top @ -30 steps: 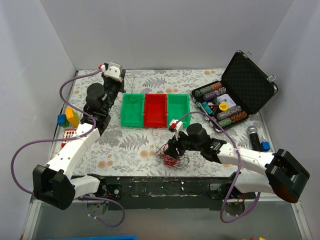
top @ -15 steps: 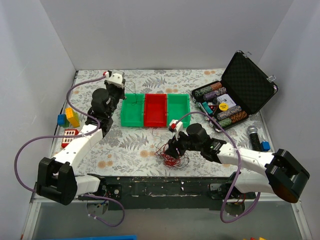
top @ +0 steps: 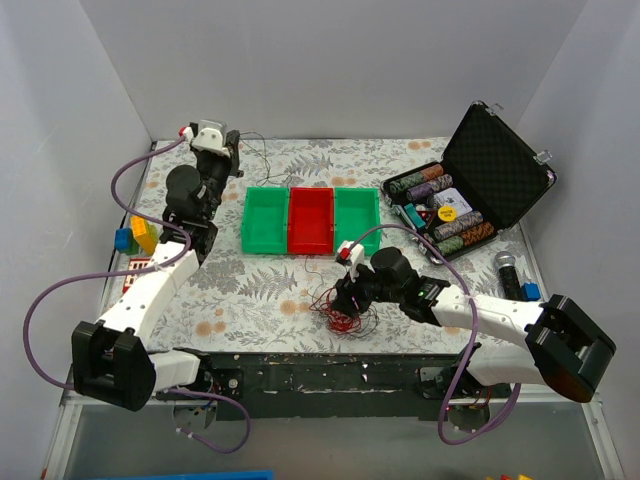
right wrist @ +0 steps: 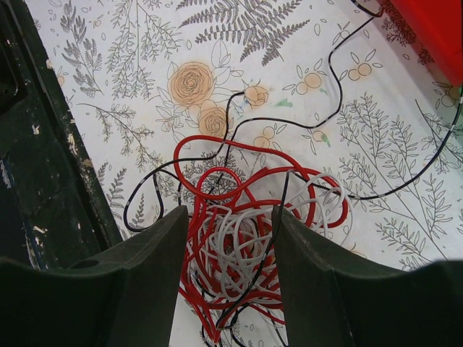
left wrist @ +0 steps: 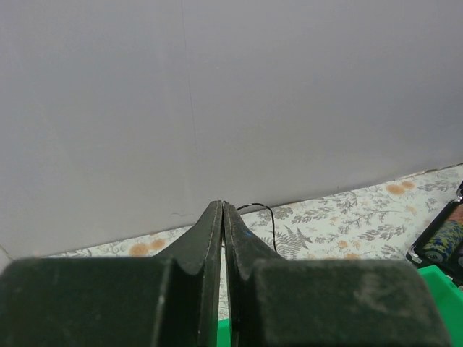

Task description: Untangle the cables

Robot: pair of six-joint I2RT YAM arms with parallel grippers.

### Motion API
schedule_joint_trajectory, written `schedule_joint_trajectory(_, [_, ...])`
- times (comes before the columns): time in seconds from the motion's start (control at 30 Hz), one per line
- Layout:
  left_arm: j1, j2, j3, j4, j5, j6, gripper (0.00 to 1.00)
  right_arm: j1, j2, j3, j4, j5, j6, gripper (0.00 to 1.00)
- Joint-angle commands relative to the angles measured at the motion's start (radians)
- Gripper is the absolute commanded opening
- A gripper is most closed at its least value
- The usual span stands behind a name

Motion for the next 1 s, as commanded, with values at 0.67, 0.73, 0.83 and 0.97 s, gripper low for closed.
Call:
schedule_joint_trajectory(0.67, [0.016, 0.026, -0.136, 0.052, -0.06, 0.182, 0.0, 0.004, 0.008, 0.01, 0.017, 0.02, -0.01, 0.55])
schedule_joint_trajectory(0.73, [0.014, 0.028, -0.155, 0.088, -0.092, 0.203, 0.0, 0.004, 0.011, 0.011, 0.013, 0.02, -0.011, 0.55])
schedule_joint_trajectory(0.83, [0.04, 0.017, -0.147, 0.093, -0.116, 0.18, 0.0, 0.004, 0.01, 0.011, 0.011, 0.025, -0.013, 0.55])
schedule_joint_trajectory(0.97, [0.057, -0.017, -0.144, 0.055, -0.067, 0.152, 0.0, 0.004, 0.022, 0.021, 0.011, 0.019, -0.013, 0.54])
